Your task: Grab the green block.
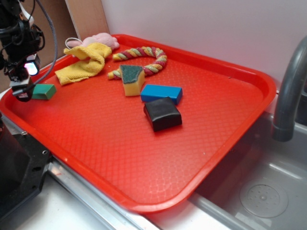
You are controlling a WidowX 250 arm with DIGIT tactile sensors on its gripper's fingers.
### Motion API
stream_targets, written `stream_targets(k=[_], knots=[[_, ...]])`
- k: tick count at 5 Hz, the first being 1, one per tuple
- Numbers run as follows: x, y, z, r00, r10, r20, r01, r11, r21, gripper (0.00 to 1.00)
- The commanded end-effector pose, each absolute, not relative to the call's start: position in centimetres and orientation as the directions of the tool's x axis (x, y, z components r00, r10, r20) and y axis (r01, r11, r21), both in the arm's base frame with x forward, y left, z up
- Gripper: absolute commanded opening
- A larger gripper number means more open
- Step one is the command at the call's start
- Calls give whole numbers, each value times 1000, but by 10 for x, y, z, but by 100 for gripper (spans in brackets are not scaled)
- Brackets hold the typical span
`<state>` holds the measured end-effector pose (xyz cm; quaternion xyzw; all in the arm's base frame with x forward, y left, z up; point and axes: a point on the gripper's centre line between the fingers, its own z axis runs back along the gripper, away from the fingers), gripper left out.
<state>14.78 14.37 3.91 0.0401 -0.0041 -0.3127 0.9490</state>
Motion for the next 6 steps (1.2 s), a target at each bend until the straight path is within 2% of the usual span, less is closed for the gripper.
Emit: stream_targets(k=[1,2,3,4,5,6], knots=[[148,125,-6,698,-709,-100,716,689,108,100],[152,125,-14,708,-695,-128,706,696,128,9],[158,126,-12,724,-676,-137,689,714,121,0],[162,129,1,751,-654,-93,660,746,87,0],[165,130,36,830,-558,-3,557,828,-63,0],[167,119,78,919,-395,17,395,917,-51,0]])
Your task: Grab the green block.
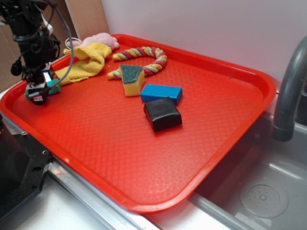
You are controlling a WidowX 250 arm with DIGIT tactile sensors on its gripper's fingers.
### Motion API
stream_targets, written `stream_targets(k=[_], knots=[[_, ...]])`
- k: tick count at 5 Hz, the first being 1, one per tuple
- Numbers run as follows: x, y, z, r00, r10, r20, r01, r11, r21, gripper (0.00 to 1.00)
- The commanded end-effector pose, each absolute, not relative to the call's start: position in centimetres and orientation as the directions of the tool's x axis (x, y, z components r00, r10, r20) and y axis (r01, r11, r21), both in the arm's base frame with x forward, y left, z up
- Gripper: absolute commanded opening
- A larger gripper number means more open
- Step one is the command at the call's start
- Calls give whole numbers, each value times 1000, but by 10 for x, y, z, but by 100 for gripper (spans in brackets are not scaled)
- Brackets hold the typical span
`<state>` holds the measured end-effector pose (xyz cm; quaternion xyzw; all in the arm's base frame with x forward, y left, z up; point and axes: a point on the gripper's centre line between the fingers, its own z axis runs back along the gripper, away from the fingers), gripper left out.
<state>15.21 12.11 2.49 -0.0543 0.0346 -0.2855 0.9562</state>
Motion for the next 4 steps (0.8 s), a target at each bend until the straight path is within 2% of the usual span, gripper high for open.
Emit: stream_targets(k=[1,2,3,4], knots=[[167,93,113,951,-307,32,307,952,1,0],[180,61,135,953,-301,38,297,951,83,0],[180,30,167,957,-283,59,281,959,45,0],[181,2,194,956,-284,75,282,959,42,0]])
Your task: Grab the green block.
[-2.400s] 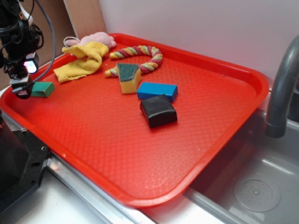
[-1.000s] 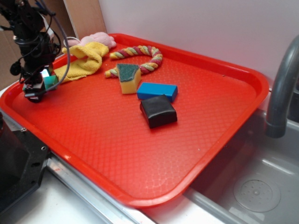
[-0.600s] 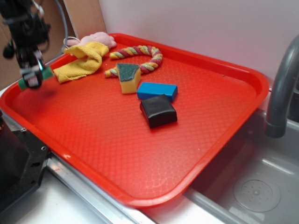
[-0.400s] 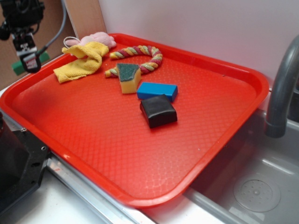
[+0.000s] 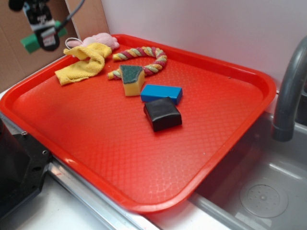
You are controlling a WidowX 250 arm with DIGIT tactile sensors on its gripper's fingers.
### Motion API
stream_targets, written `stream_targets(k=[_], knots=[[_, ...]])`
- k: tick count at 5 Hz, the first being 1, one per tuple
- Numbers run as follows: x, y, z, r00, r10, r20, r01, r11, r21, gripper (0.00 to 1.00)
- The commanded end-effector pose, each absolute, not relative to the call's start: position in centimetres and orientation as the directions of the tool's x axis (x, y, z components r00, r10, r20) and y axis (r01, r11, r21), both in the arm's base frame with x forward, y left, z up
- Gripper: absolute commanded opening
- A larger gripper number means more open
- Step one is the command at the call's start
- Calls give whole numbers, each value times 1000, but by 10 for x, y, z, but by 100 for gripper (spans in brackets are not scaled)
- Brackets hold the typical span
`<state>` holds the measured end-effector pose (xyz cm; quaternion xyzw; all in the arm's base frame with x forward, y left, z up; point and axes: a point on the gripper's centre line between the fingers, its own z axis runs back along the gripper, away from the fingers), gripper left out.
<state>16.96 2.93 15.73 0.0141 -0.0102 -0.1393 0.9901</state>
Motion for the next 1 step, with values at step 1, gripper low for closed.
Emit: stream_targets(k=[1], knots=[[178,-10,208,956,-283,82,281,959,37,0]])
